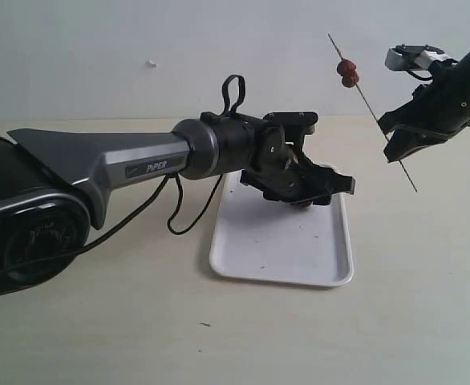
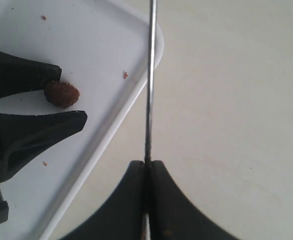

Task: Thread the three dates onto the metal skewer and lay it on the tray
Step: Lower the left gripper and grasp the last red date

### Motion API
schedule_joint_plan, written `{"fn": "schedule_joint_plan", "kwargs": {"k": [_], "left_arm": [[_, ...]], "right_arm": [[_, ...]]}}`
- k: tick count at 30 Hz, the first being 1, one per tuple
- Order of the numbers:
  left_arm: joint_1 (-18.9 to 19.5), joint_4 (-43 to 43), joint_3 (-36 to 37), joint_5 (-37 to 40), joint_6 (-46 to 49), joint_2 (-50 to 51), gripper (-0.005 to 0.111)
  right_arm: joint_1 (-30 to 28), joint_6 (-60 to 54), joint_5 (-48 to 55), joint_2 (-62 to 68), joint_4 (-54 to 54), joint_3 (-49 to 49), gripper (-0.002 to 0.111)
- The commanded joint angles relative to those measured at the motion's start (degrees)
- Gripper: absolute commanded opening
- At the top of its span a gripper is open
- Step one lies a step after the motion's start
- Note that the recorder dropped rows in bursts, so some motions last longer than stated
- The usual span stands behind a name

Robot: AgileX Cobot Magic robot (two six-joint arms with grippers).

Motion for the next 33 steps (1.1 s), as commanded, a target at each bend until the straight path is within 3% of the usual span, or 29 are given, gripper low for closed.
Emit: {"fn": "schedule_joint_plan", "kwargs": {"k": [1,3,6,11,33], "left_arm": [[0.12,0.23,-0.04,0.71,-0.68,0.52,0.055],[0.12,0.25,-0.04,0.82,-0.68,0.52,0.052],[0.12,1.11,-0.04,0.94,-0.4,0.52,0.037],[0.33,1.24,-0.04,1.09,-0.6,0.52,0.038],[8.12,-0.8,-0.04,1.6,-0.43,-5.49,0.033]], "right_arm": [[-0.02,-0.63,-0.03,-0.7,0.67,-0.69,0.0],[-0.02,-0.63,-0.03,-0.7,0.67,-0.69,0.0],[-0.02,-0.63,0.08,-0.7,0.66,-0.69,0.0],[-0.02,-0.63,0.2,-0.7,0.66,-0.69,0.0],[-0.02,-1.1,1.73,-0.7,1.16,-0.69,0.0]]}}
